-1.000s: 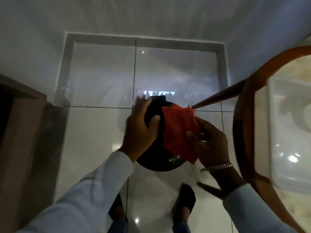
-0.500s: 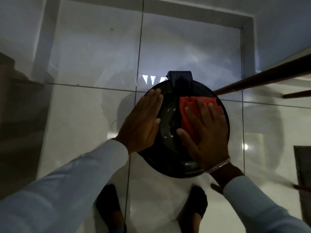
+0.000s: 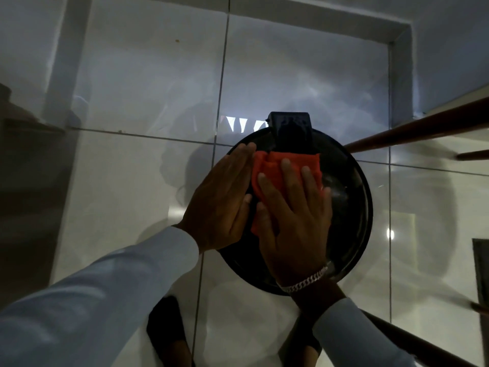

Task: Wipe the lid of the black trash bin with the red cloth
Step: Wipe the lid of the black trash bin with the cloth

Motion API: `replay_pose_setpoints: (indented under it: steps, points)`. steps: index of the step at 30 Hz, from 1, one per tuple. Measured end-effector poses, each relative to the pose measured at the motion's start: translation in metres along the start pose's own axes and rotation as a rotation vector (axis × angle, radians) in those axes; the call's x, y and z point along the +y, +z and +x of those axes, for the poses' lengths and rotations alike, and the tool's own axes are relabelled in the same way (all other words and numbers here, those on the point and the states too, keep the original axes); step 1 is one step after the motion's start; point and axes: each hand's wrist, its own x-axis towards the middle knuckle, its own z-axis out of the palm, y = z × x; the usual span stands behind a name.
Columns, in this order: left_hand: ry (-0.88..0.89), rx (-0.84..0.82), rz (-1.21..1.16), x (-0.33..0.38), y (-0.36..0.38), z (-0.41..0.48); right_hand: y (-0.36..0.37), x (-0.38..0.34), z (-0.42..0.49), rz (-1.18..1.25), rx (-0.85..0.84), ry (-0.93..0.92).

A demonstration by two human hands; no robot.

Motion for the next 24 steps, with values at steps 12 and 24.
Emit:
replay_pose_setpoints:
  steps: [12,24]
  points:
    - [0.005,-0.021,0.121,-0.001,-0.001,0.001,-0.002,-0.003,0.002,-0.024,-0.064,0.028]
    - [0.004,-0.043,0.16,0.002,-0.004,0.001,-0.009,0.013,-0.012,-0.05,-0.068,-0.045]
